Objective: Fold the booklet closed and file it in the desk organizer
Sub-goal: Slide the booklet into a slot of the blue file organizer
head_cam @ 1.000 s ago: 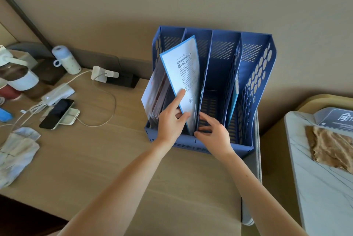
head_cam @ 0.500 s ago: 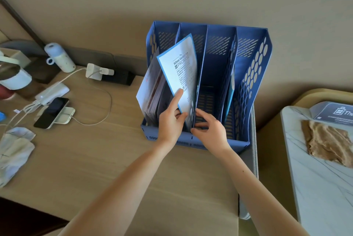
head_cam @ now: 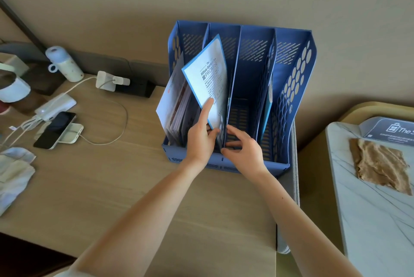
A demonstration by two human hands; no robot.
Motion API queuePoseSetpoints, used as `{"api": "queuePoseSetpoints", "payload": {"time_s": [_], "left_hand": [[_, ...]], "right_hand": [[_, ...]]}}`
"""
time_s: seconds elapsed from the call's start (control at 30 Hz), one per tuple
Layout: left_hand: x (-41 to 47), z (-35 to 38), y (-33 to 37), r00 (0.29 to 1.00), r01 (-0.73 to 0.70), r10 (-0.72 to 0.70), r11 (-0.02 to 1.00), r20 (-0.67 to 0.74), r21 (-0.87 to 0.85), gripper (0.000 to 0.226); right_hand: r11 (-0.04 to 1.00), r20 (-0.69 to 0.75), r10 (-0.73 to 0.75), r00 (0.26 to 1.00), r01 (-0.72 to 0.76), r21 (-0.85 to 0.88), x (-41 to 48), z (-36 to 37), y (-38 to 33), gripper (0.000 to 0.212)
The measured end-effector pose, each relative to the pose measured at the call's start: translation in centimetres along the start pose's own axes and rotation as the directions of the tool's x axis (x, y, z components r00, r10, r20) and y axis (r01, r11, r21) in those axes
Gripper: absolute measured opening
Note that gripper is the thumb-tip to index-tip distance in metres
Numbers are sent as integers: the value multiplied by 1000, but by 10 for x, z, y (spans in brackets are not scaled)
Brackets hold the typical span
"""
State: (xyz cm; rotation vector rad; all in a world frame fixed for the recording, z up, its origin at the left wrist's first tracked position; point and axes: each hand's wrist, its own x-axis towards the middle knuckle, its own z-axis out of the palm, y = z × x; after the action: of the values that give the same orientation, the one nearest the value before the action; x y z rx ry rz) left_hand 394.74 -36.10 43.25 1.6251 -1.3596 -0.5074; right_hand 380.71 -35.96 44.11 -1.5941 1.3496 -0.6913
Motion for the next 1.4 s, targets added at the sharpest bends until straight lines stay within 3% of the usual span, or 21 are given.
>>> {"api": "queuePoseSetpoints", "payload": {"time_s": [0.87,1.4], "left_hand": [[17,2,0,998,17,-14,999,69,-44,88],[-4,-31,7,982,-97,94,995,166,11,69]], "right_hand": [[999,0,-18,1000,18,-29,3,1,5,68],[1000,6,-20,1000,20,4,0,0,0,66]]}}
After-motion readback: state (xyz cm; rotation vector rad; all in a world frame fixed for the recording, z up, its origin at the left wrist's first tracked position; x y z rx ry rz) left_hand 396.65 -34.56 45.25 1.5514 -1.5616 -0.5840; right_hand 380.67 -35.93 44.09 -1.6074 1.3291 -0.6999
